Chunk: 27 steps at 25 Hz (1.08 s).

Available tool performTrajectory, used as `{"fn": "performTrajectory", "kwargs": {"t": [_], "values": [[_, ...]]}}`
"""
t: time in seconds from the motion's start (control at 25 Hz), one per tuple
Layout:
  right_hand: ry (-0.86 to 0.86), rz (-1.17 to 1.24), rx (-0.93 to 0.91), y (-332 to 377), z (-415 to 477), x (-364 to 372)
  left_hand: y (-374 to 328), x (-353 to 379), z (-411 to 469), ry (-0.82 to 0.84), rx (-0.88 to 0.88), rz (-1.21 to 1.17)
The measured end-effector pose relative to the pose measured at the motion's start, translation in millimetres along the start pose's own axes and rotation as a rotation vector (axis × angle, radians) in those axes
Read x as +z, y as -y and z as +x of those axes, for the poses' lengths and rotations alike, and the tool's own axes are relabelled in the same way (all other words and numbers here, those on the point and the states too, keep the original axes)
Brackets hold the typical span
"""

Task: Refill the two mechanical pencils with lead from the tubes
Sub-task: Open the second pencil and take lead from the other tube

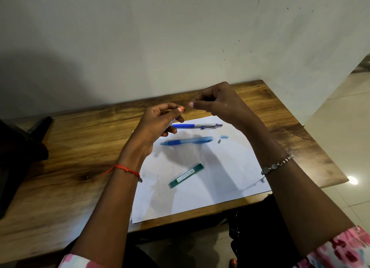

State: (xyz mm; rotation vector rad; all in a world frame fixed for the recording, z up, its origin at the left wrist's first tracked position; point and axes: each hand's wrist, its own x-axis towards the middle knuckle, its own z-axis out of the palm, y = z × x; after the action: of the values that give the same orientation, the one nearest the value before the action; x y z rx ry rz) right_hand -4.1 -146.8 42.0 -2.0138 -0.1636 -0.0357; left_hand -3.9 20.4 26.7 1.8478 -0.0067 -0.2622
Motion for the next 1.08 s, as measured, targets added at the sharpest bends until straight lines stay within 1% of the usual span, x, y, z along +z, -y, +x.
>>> {"fn": "performTrajectory", "kwargs": {"t": [0.2, 0.44, 0.72, 0.92, 1.08], "values": [[0.021, -0.031, -0.028, 0.0, -0.4, -1.1, 0.9, 0.3, 0.7, 0.009, 0.007, -0.019], [0.006, -0.037, -0.034, -0.4, 0.3, -1.2, 1.9, 1.1, 1.9, -0.002, 0.003, -0.025], [-0.011, -0.017, -0.002, -2.6, 0.4, -2.6, 0.6, 2.7, 1.8, 0.004, -0.015, -0.028], [-0.091, 0.019, 0.014, -5.7, 1.5, -9.0, 0.7, 2.8, 1.5, 0.02, -0.023, -0.041], [-0.189, 0.13, 0.025, -7.7, 3.6, -14.7, 0.5, 1.8, 2.3, 0.04, -0.019, -0.067]]}}
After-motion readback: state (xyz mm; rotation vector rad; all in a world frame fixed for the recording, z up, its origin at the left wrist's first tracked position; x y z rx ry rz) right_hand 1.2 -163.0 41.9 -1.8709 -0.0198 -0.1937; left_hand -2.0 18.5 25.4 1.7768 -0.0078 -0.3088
